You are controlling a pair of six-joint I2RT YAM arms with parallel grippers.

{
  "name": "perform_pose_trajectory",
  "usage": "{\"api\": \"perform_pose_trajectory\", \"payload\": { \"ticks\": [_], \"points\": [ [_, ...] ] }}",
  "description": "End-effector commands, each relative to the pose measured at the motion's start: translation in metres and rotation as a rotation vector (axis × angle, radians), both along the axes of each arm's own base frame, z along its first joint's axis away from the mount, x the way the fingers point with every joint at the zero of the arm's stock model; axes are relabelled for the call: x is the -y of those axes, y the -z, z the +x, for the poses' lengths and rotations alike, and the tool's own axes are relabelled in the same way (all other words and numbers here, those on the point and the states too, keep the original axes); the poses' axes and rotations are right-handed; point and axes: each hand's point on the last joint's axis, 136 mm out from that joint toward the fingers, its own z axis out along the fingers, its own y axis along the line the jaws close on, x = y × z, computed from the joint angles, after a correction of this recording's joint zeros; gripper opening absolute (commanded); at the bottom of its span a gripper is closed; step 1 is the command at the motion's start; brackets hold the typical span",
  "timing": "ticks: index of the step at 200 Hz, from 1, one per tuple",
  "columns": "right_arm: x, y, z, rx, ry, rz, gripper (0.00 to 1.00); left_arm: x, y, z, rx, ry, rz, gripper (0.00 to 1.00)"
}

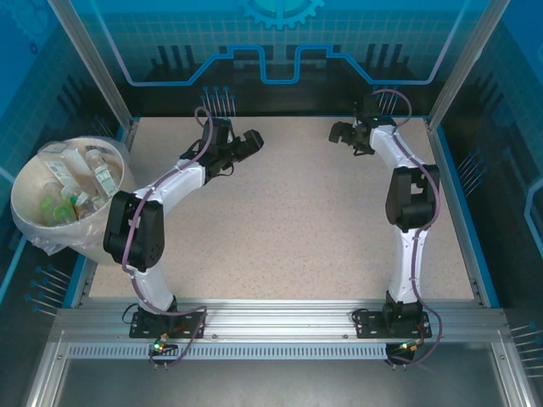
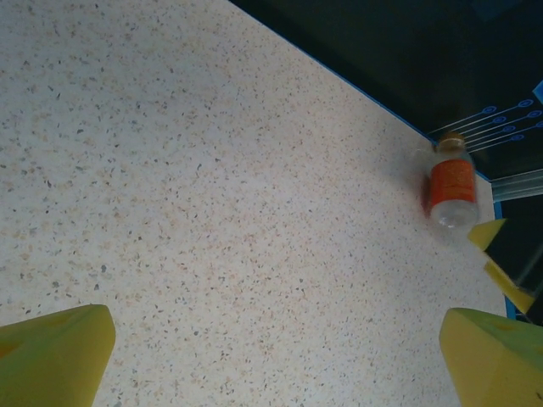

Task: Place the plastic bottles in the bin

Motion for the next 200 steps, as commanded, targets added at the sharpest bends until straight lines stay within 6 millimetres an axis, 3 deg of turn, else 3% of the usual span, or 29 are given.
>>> {"api": "perform_pose_trajectory", "payload": {
  "ticks": [1,18,26,51,80,120,147,179,200],
  "points": [
    [0.036,-0.021,0.008,0.020,0.117,0.018,1.00,0.005,0.010,-0.006,-0.010,-0.005,-0.044,0.99],
    [0.052,-0.009,0.021,0.013,0.188,0.008,1.00,0.007,0.015,-0.010,-0.013,0.001,-0.070,0.99],
    [0.061,0.010,0.027,-0.019,0.216,-0.029,1.00,0.007,0.017,-0.013,-0.015,0.000,-0.076,0.99],
    [0.082,0.024,0.048,-0.040,0.216,-0.122,1.00,0.004,0.020,-0.021,-0.017,-0.003,-0.073,0.99],
    [0.112,0.048,0.050,-0.093,0.251,-0.186,1.00,-0.003,0.022,-0.031,-0.018,-0.016,-0.054,0.99],
    [0.114,0.066,0.056,-0.093,0.137,-0.241,0.95,-0.016,0.024,-0.043,-0.022,-0.029,0.018,0.99],
    [0.112,0.079,0.056,-0.110,0.103,-0.233,0.82,-0.021,0.022,-0.048,-0.028,-0.022,0.073,0.99],
    [0.111,0.075,0.058,-0.097,0.125,-0.218,0.64,-0.024,0.016,-0.052,-0.021,-0.005,0.109,0.99],
    [0.107,0.062,0.052,-0.092,0.119,-0.230,0.57,-0.022,0.012,-0.056,-0.011,0.009,0.097,0.99]
  ]
}}
